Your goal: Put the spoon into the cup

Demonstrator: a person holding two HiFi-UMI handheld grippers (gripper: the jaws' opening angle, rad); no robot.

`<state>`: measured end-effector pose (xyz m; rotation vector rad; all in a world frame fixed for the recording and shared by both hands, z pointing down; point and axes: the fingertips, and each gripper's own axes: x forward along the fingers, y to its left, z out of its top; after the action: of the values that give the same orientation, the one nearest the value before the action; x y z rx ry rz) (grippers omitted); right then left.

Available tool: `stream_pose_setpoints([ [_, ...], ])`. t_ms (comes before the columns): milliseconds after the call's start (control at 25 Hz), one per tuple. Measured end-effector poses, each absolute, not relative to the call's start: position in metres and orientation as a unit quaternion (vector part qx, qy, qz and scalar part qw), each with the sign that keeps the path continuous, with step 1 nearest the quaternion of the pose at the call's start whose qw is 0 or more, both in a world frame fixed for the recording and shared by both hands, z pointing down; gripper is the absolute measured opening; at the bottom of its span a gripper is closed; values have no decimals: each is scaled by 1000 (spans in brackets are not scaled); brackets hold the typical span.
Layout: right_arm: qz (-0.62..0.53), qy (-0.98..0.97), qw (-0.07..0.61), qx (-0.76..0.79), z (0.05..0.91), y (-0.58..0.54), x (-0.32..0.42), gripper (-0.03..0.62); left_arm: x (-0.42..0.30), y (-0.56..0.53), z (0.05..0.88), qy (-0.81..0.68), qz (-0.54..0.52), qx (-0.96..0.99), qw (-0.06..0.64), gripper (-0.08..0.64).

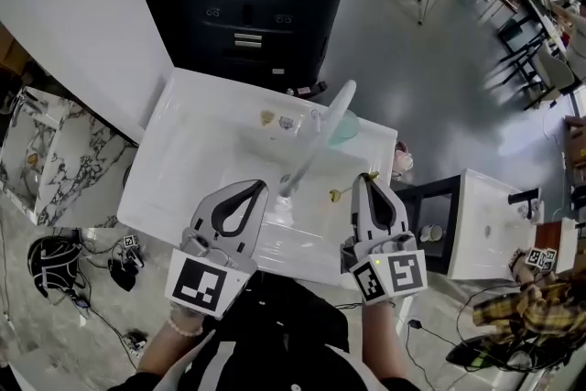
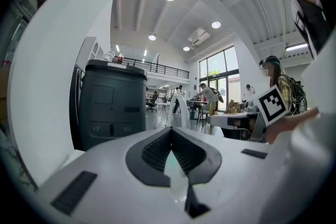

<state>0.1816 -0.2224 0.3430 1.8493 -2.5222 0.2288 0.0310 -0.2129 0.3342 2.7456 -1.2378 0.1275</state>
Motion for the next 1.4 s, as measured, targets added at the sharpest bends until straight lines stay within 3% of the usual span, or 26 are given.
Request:
stream_pose_setpoints([
  [840, 13, -779, -3, 626, 343, -297, 237, 2, 7, -204, 352, -451, 69, 886, 75, -5],
  [1400, 50, -771, -69, 631, 360, -350, 266, 2, 9, -202, 361, -457, 78, 882, 80, -4],
])
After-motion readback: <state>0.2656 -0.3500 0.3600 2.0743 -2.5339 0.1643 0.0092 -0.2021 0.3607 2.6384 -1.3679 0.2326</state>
